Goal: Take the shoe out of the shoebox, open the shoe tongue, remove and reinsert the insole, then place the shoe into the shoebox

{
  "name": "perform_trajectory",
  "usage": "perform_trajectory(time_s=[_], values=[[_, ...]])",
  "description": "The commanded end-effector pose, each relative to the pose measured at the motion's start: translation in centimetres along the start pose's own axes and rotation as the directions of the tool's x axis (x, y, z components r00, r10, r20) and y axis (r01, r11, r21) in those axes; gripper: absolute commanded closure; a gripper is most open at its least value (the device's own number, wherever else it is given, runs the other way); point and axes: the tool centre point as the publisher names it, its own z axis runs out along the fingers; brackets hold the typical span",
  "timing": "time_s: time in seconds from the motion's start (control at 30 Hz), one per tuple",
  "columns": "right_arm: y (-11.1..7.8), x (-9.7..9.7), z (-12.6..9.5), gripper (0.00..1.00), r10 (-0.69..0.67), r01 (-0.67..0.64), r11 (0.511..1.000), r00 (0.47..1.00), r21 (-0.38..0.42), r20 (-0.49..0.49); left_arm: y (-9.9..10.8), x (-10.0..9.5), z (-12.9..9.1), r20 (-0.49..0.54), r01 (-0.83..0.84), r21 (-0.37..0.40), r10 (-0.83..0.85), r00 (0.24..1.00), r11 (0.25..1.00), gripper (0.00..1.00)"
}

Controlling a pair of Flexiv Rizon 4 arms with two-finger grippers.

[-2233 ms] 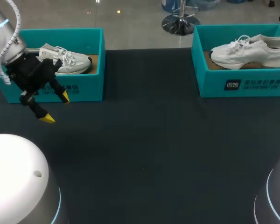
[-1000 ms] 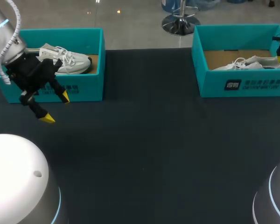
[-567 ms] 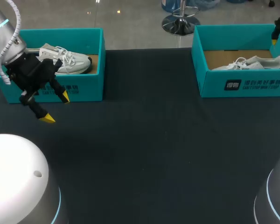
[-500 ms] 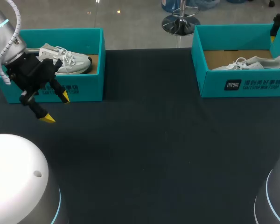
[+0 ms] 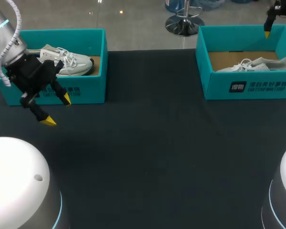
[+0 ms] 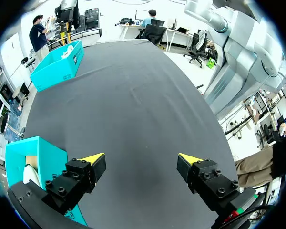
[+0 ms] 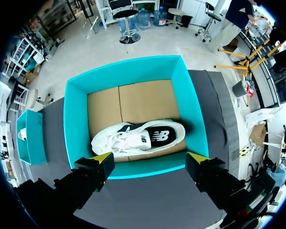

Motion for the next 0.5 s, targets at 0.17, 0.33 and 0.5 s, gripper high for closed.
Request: perform_trajectory(time_s=[0.17,0.33,0.5], values=[[-0.2,-0.1,0.0,0.00,0.001,-0.001,1.000,1.000,-0.005,-0.003,1.6,-1.6,-5.1,0.133,-0.053,-0.133,0.070,0.989,0.990,0.00],[-0.2,-0.1,0.0,0.00,0.001,-0.001,1.000,1.000,-0.005,-0.003,4.2,-3.0,-7.5,0.192,0.059,-0.233,-0.014,0.981,0.971,0.00],[-0.2,-0.1,0.0,0.00,0.001,-0.001,1.000,1.000,-0.005,-0.003,7.9,-4.4,-10.2,0.266,0.092,-0.266,-0.018,0.964,0.960,0.00]])
